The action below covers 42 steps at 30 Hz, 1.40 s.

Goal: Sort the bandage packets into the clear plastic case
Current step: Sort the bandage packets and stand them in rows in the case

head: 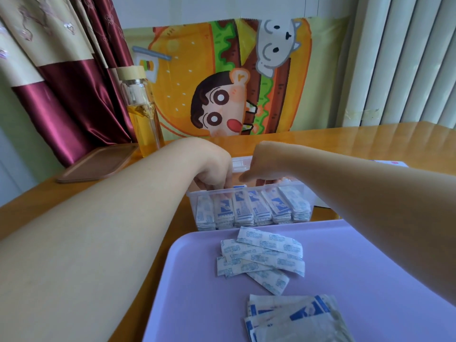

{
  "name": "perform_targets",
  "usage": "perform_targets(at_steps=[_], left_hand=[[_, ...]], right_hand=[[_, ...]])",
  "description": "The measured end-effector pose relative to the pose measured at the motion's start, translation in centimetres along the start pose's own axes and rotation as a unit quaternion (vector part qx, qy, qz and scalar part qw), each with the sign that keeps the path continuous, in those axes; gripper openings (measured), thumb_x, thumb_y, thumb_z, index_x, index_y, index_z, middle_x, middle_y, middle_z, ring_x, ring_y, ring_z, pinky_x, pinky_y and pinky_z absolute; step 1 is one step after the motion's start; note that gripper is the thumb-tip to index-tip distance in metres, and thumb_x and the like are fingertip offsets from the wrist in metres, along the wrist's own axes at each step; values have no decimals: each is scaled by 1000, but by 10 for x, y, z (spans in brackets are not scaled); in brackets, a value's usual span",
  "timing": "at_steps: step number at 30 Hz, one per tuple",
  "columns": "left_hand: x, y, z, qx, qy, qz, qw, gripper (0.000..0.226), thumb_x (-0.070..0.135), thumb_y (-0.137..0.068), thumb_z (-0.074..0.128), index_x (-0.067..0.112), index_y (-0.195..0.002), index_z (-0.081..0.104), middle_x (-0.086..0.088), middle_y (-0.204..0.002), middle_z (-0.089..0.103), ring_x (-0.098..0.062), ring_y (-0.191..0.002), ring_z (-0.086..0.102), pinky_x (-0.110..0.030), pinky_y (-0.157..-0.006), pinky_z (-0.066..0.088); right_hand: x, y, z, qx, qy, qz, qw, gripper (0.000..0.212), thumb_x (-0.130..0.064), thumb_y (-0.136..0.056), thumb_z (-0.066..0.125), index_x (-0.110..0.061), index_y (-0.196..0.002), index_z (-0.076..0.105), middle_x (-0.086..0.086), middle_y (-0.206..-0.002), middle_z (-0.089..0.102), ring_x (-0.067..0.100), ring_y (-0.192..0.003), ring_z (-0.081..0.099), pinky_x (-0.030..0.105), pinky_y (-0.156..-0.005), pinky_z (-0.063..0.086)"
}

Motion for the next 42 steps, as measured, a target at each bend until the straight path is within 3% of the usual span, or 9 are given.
perform_targets(at_steps=[6, 9, 14, 22, 25, 29, 35, 39, 42], left_hand=[[11, 49, -7, 218, 23, 36, 975, 29, 6, -93, 51, 20, -111, 68, 5, -102, 64, -12, -92, 59, -21, -71, 42], [22, 90, 10, 287, 45, 86, 953, 22, 15, -93, 53, 26, -105, 68, 11, -99, 60, -3, -82, 51, -14, -63, 35], [43, 139, 67, 142, 64, 132, 979, 15, 31, -90, 59, 32, -104, 65, 17, -95, 61, 15, -65, 50, -3, -57, 37], [89, 184, 128, 93, 136, 156, 974, 31, 42, -81, 67, 34, -109, 59, 20, -90, 53, 6, -74, 51, -10, -70, 40], [101, 186, 136, 84, 118, 163, 976, 38, 45, -75, 71, 33, -108, 55, 15, -93, 51, 2, -75, 48, -21, -72, 43], [103, 187, 140, 59, 138, 164, 975, 35, 42, -77, 71, 34, -107, 54, 17, -91, 50, 4, -75, 47, -17, -69, 41], [96, 187, 133, 105, 192, 157, 963, 16, 30, -87, 64, 26, -75, 53, 11, -62, 54, -4, -57, 49, -22, -56, 38], [88, 187, 123, 186, 285, 139, 930, 9, 26, -90, 58, 27, -81, 59, 17, -67, 61, 0, -56, 51, -15, -56, 38], [89, 189, 117, 85, 584, 101, 801, 23, 20, -99, 41, 26, -102, 63, 3, -94, 69, -12, -70, 65, -22, -63, 47]], right_hand=[[1, 64, -25, 163, -31, -104, 981, 19, -30, -87, 63, -12, -88, 70, -3, -77, 70, 7, -62, 56, 17, -51, 42], [8, 119, -18, 64, -8, -171, 983, 8, -33, -84, 65, -26, -85, 68, -12, -75, 69, -1, -65, 58, 14, -54, 44], [17, 198, 9, -155, 62, -204, 965, 21, -43, -75, 73, -39, -92, 61, -25, -84, 61, -5, -82, 59, 13, -72, 46], [34, 248, 34, -162, 89, -184, 965, 38, -51, -68, 76, -40, -96, 53, -22, -88, 50, 0, -87, 50, 20, -80, 42], [37, 247, 37, -169, 77, -174, 967, 34, -48, -68, 77, -36, -92, 55, -20, -84, 54, -1, -79, 52, 22, -77, 45], [43, 241, 39, -185, 52, -157, 969, 26, -44, -71, 77, -35, -86, 59, -19, -82, 60, -2, -74, 56, 19, -74, 46], [58, 238, 28, -152, -63, -133, 977, 9, -31, -85, 66, -28, -77, 68, -12, -77, 72, 4, -73, 67, 20, -73, 52], [61, 239, 11, -15, -140, -133, 981, 11, -25, -88, 61, -31, -88, 70, -13, -78, 71, 2, -72, 65, 16, -61, 49], [57, 242, 15, 152, -107, -189, 964, 20, -16, -90, 61, -30, -99, 72, -13, -92, 66, 2, -77, 59, 7, -64, 43]])
Point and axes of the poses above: each hand's wrist, its own y-axis away from the middle knuckle, its own z-axis out of the palm, x = y × z, the point moved 1 cm from there along -y, towards the middle knuckle
